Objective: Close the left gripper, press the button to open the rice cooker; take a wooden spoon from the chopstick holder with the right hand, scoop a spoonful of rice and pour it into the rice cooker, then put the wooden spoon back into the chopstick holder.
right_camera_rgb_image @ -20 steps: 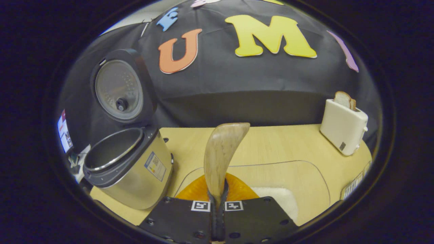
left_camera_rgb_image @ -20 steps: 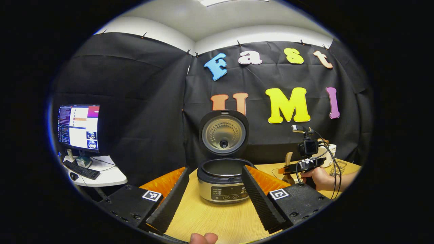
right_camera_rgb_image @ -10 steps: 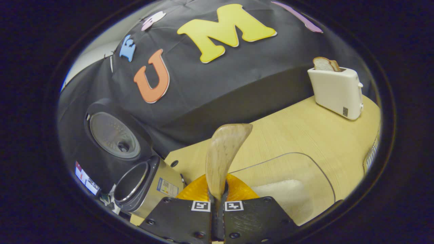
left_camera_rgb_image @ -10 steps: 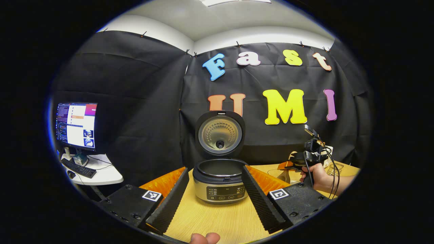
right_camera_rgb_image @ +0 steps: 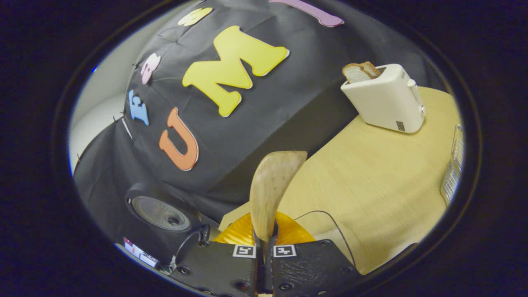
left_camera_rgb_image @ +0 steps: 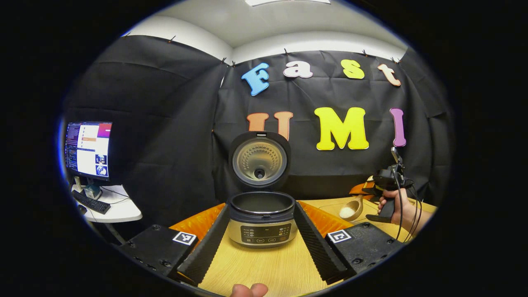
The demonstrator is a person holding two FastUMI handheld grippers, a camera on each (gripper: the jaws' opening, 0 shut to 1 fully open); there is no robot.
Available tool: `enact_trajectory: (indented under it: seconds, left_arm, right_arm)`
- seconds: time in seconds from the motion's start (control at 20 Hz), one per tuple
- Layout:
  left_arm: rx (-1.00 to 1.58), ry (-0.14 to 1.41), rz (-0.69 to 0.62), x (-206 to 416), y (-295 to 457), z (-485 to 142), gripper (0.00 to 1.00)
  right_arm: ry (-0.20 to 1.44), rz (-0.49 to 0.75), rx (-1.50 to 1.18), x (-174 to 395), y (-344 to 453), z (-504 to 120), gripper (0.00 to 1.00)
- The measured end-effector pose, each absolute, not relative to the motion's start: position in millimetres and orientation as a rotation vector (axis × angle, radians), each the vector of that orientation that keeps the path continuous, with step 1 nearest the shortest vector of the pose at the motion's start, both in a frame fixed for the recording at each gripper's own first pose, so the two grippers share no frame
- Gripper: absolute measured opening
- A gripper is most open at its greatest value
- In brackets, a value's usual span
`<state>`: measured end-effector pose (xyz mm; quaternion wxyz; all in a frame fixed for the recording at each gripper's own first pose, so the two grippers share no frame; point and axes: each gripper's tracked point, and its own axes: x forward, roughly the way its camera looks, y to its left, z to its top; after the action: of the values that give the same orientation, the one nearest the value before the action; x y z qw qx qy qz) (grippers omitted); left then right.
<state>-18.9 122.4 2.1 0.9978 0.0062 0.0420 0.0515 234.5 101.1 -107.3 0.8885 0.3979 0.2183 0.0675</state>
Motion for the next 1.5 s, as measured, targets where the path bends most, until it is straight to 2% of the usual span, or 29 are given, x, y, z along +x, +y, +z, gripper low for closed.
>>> enact_trajectory:
  seconds: [0.25,0.6,0.9,1.2,1.5]
  left_arm:
    - [0.005,0.091,0.098,-15.7,120.8,-1.7,0.99]
    - [0.013,0.124,0.139,-14.9,139.3,-14.2,0.99]
    - [0.016,0.159,0.165,-17.2,154.0,-22.9,0.99]
    - [0.024,0.179,0.185,-18.0,171.6,-24.4,0.99]
    - [0.014,0.169,0.226,-27.3,191.0,-26.3,0.99]
  right_arm:
    - [0.438,0.129,0.947,235.6,89.5,-102.6,0.0]
    - [0.354,0.203,0.998,249.9,138.2,-34.8,0.0]
    - [0.34,0.315,0.903,270.6,229.5,17.5,0.01]
    - [0.359,0.378,0.739,285.0,313.8,15.1,0.01]
    - [0.347,0.387,0.555,294.2,358.8,2.0,0.0]
